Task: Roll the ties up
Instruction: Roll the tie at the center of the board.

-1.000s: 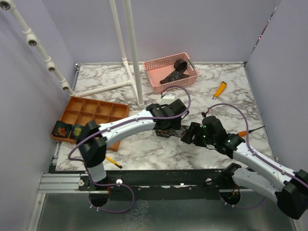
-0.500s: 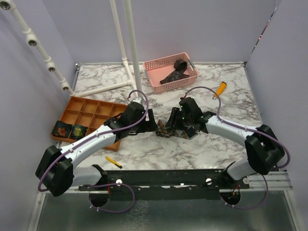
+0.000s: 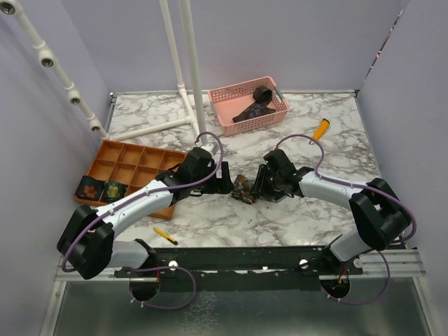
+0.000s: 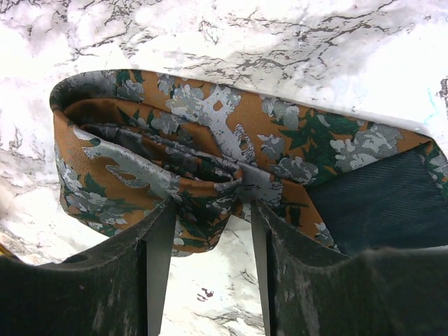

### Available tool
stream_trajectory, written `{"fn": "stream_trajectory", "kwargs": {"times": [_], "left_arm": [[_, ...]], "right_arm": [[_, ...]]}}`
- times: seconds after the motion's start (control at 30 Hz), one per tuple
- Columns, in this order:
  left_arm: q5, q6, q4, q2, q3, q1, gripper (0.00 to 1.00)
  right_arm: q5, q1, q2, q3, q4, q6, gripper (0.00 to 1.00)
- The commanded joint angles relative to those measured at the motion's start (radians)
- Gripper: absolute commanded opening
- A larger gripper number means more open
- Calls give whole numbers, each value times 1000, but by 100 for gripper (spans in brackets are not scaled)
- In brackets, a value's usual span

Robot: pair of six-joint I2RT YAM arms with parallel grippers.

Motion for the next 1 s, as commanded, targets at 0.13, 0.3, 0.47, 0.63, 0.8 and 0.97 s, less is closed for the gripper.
{"fn": "stream_trajectory", "kwargs": {"times": [0.13,0.3,0.47,0.63,0.8,0.97], "left_arm": [[123,93,117,78,29,5,93],[166,132,184,157,43,5,95],[226,155,216,264,84,6,95],[249,153,232,355,122,9,94],[284,149,239,411,134,27,90],[367,129,269,487,144,33,76]], "right_arm": [[-3,-37,-21,-57,25,-68,47],[-32,-43,-7,-69,46,-79,47],[-65,-45,-22,-92,75,-80,47],[-94,-45,-37,-114,101,-93,47],[-101,-45,-24,-120,108,-99,47],[-124,-46,-35,-139,135,-98,47]]}}
